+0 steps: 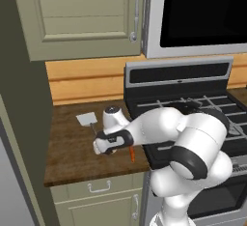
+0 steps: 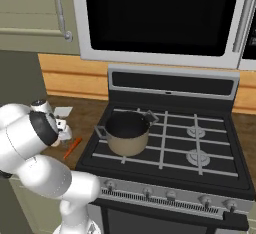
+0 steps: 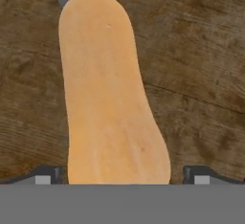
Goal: Put the carrot and squash in the pot. Retrieve the spatula and lightly stir the vegetables in the pot.
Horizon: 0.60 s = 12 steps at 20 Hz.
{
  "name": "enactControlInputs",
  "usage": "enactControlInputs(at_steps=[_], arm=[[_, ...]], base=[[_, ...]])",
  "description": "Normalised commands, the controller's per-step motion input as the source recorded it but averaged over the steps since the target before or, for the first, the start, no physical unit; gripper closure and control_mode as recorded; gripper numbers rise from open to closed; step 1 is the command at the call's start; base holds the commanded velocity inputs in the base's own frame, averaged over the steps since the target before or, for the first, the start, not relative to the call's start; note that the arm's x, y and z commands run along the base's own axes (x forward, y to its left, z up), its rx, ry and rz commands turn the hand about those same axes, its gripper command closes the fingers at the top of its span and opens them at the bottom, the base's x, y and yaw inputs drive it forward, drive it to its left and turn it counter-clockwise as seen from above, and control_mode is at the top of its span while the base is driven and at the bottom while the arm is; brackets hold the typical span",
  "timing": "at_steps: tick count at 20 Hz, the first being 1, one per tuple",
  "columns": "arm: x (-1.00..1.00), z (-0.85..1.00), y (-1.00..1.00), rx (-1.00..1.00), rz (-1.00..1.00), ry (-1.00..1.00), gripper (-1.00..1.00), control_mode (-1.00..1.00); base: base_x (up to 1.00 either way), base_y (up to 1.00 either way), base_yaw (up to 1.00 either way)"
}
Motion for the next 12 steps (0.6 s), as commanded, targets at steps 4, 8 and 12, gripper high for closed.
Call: enactControlInputs(at_steps=[4,8,12], arm=[[0.11,0.07,0.00,0.00,0.14,-0.13,-1.00,-1.00],[0.16,-0.01,0.00,0.00,0.05,-0.01,1.00,-1.00],[0.06,-0.01,0.00,0.00,0.00,0.00,1.00,-1.00]], base=[[0.00,0.00,0.00],[0.00,0.00,0.00],[0.00,0.00,0.00]])
